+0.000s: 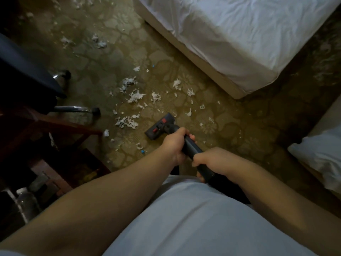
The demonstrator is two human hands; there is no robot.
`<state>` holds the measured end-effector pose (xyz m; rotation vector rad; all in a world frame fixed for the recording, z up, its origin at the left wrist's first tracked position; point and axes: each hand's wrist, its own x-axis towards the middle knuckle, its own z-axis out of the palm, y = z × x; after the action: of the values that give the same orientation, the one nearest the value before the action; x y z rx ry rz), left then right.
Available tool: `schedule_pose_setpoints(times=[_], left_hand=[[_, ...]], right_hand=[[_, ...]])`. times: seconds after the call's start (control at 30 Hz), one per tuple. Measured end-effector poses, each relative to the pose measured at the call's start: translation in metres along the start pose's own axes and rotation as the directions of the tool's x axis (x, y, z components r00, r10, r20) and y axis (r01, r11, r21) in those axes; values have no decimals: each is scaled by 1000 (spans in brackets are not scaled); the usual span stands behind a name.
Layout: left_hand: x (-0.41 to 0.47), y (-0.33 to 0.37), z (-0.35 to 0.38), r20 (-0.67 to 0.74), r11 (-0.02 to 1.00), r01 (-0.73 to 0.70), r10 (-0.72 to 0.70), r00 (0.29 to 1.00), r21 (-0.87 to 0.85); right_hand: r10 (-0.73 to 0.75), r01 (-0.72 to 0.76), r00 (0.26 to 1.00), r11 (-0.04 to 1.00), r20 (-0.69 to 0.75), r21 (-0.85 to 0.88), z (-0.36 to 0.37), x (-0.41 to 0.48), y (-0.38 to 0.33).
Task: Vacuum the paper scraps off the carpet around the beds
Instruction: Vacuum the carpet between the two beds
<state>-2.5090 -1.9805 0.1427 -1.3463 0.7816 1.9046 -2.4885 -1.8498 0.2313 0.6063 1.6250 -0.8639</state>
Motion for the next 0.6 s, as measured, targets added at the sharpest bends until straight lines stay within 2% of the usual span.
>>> schedule_pose_setpoints(times=[0.2,0.43,0.6], left_hand=[[-14,59,-36,-138,985,-175,174,975,3],[-43,150,-103,-271,936,-349,345,899,36],[-50,182,-133,-301,914,-398,402,865,79]], right_hand=[[-95,96,992,995,82,-2,39,25,-59],[-231,231,947,973,224,25,108,42,-153],[-281,258,932,958,228,124,144,55,-176]])
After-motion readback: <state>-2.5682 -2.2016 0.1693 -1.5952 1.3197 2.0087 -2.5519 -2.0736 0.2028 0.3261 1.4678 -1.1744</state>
